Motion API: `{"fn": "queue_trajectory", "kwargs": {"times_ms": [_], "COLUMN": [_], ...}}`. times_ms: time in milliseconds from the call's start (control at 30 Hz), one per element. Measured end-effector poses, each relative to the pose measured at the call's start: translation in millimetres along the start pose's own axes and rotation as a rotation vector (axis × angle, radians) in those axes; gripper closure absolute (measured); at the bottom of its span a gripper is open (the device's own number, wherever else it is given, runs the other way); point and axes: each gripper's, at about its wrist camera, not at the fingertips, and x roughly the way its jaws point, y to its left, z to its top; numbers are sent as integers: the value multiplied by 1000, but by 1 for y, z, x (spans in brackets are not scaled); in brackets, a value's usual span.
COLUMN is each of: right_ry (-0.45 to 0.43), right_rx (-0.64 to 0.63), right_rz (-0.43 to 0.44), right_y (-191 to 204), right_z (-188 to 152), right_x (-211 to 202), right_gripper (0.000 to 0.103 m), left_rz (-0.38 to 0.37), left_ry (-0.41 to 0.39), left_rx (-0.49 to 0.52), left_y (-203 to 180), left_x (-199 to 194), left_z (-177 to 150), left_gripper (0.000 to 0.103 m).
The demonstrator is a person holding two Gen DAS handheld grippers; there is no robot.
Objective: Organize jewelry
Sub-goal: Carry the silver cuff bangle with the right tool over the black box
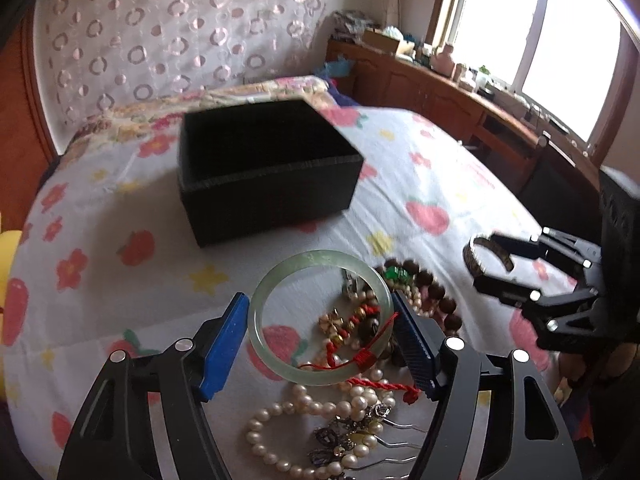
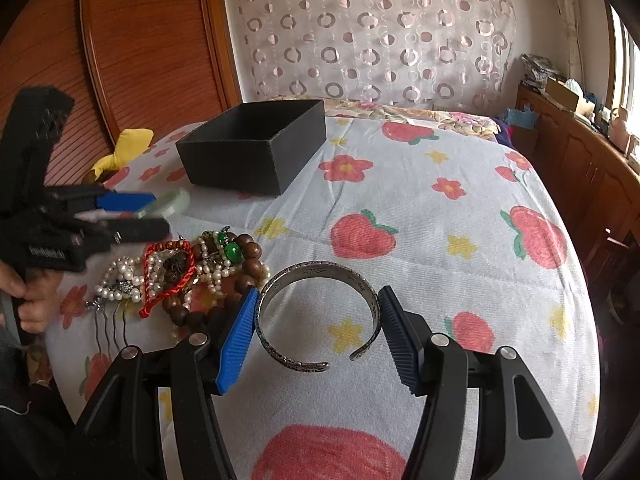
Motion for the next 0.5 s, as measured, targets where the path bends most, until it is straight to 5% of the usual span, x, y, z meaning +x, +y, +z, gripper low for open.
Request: {"fn": "queue_trajectory", "kwargs": {"times_ms": [500], "right_ry": [-52], "right_rx": [-37], "right_rz": [54], "right_y": [3], "right_z": [52], "right_x": [0], "right_gripper": [40], "left_rz": [60], "left_ry": [-116], "left_rx": [9], "left_y": [22], "left_x": [-9], "left_z": [68], "left_gripper": [35]}}
